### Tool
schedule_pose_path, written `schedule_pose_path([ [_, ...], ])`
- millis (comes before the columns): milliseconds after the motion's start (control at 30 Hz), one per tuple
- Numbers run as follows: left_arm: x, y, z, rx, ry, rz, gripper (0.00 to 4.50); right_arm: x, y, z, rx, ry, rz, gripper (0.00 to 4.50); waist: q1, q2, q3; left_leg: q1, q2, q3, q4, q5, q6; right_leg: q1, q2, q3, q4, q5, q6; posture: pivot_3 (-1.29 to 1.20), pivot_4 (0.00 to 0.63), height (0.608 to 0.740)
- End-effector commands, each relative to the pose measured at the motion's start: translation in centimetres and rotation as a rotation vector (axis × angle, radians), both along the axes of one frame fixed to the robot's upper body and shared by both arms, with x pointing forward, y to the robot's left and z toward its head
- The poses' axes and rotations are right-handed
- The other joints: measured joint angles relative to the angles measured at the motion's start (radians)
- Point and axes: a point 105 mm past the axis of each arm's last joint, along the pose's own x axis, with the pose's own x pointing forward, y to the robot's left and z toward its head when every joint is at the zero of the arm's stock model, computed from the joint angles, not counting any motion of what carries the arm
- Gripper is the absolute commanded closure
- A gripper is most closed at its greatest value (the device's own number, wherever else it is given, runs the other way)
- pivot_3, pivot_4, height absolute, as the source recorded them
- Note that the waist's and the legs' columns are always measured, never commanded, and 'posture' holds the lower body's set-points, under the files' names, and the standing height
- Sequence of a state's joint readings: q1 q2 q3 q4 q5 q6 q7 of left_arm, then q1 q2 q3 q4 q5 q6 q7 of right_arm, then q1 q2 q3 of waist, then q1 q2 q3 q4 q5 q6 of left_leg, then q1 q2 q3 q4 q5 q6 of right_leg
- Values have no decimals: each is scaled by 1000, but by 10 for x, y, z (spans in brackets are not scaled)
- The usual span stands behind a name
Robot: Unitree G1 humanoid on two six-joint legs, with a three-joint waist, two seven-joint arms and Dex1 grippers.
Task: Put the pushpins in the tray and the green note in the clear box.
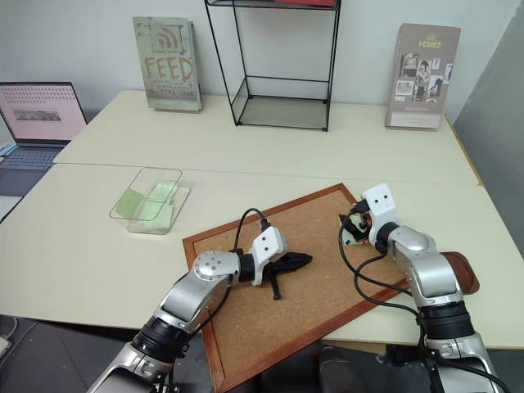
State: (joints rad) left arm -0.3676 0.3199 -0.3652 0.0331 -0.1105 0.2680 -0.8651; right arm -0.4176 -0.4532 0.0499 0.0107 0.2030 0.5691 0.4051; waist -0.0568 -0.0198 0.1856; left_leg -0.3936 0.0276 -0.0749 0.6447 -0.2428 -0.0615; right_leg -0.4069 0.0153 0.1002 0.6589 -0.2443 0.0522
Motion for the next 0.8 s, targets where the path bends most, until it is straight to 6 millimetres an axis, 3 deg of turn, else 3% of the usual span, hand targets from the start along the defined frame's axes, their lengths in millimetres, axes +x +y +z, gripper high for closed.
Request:
schedule_pose_path([
  [33, -7, 0, -8, 23, 24, -16, 4500, 6, 3, 13, -9, -70, 16, 1820, 0, 0, 0, 0, 0, 0, 0, 0, 0, 0, 0, 0, 0, 0, 0, 0, 150, 740],
  [400, -6, 0, -9, 28, 29, -13, 4500, 4, 8, 8, -23, -70, 41, 4286, 0, 0, 0, 0, 0, 0, 0, 0, 0, 0, 0, 0, 1, 0, 0, 0, 150, 740],
  [667, -7, 1, -12, 39, 31, -17, 4500, 2, 8, 10, -28, -70, 53, 4451, 0, 0, 0, 0, 0, 0, 0, 0, 0, 0, 0, 0, 1, 0, 0, 0, 150, 740],
  [800, -8, 1, -14, 41, 33, -17, 4500, 1, 11, 25, -8, -129, 55, 4451, 0, 0, 0, 0, 0, 0, 0, 0, 0, 0, 0, 0, 1, 0, 0, 0, 150, 740],
])
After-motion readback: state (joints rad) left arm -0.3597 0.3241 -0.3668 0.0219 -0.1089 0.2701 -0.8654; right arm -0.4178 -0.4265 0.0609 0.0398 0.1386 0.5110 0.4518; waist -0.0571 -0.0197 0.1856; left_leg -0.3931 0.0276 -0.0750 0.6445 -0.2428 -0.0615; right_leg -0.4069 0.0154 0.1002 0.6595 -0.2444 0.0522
